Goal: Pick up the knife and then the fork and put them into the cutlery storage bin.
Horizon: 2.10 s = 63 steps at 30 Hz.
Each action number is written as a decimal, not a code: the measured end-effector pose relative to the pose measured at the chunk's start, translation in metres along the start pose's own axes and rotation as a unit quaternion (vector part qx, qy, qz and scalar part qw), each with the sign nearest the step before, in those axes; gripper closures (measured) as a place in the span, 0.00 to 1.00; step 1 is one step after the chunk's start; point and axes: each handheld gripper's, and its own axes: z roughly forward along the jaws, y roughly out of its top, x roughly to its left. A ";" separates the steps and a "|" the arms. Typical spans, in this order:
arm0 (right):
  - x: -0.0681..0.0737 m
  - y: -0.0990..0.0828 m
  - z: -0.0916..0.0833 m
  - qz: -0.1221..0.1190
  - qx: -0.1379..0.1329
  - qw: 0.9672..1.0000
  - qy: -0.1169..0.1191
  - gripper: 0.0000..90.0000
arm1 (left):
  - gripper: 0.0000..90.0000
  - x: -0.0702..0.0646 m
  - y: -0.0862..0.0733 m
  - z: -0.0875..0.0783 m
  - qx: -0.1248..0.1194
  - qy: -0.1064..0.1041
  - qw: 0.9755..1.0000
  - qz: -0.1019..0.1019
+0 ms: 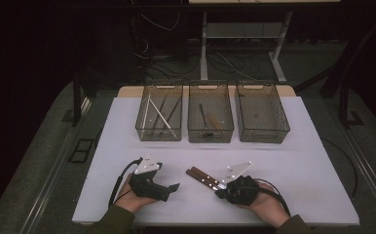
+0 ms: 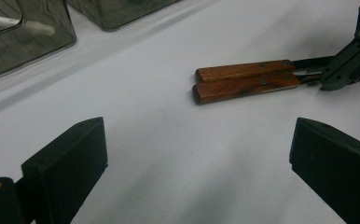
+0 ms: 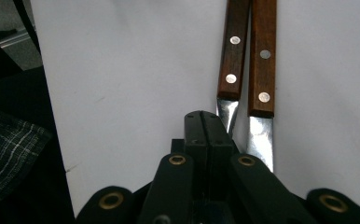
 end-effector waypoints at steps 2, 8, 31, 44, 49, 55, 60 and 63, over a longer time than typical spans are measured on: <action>-0.001 0.000 0.000 -0.003 0.002 1.000 -0.003 1.00 | 0.03 0.000 0.000 0.000 0.000 0.000 1.000 0.000; -0.003 -0.001 -0.002 -0.003 0.002 1.000 -0.009 1.00 | 0.04 0.000 0.000 -0.001 -0.002 -0.002 1.000 0.001; -0.017 0.002 -0.021 0.015 -0.028 0.999 0.014 0.78 | 0.05 0.006 -0.004 -0.003 -0.012 -0.027 0.999 0.036; -0.041 0.027 -0.025 0.012 -0.042 0.999 0.006 0.43 | 0.04 0.004 -0.003 -0.002 -0.009 -0.028 0.999 0.031; -0.046 0.040 -0.012 -0.012 -0.005 1.000 0.000 0.47 | 0.04 0.004 -0.003 -0.001 -0.005 -0.029 0.999 0.032; -0.046 0.048 0.004 -0.041 0.035 0.999 -0.002 0.62 | 0.05 0.003 -0.003 -0.001 -0.004 -0.033 0.999 0.032; -0.046 0.049 0.010 -0.058 0.064 0.996 -0.004 0.72 | 0.05 0.002 -0.003 0.000 -0.007 -0.034 0.999 0.028; -0.046 0.049 0.011 -0.062 0.070 0.996 0.002 0.75 | 0.05 0.002 -0.003 0.000 -0.007 -0.035 0.999 0.025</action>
